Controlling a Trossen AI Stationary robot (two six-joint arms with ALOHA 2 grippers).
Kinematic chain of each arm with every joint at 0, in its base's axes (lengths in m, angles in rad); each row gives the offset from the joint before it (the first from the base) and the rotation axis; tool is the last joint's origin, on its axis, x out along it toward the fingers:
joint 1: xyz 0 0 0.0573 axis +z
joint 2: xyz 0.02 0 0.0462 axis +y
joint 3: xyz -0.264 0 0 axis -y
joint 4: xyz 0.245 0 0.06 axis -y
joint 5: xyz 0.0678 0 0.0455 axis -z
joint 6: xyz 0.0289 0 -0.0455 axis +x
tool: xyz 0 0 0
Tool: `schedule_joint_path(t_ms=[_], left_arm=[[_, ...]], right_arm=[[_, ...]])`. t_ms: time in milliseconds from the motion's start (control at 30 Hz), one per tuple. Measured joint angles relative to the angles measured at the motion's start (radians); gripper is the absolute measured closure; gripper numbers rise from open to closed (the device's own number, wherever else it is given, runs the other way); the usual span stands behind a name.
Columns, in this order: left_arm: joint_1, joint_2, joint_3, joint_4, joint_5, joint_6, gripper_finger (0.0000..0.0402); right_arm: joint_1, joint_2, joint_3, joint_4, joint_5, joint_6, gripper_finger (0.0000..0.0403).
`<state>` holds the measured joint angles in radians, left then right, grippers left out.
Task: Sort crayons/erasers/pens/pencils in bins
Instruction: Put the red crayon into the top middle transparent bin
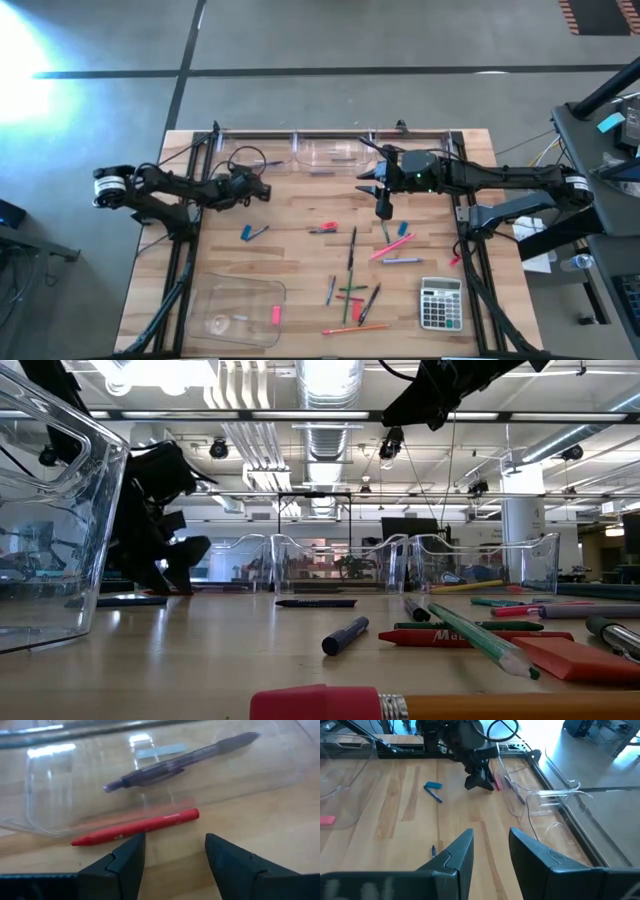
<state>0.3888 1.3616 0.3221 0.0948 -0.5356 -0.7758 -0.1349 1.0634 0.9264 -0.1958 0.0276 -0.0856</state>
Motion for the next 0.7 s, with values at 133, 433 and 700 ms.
schedule_joint_path(t_ms=[133, 433, 700], left_arm=[[-0.002, -0.036, -0.003, -0.010, 0.021, -0.004, 0.0210], [-0.017, -0.084, -0.003, -0.007, -0.094, -0.003, 0.0222], [-0.017, 0.009, -0.003, 0.016, -0.149, -0.003, 0.0269]], right_arm=[[0.000, 0.000, 0.000, 0.000, -0.001, 0.000, 0.0287], [0.000, 0.000, -0.012, 0.000, 0.000, -0.001, 0.0287], [0.000, 0.000, -0.051, 0.045, 0.000, 0.000, 0.0287]])
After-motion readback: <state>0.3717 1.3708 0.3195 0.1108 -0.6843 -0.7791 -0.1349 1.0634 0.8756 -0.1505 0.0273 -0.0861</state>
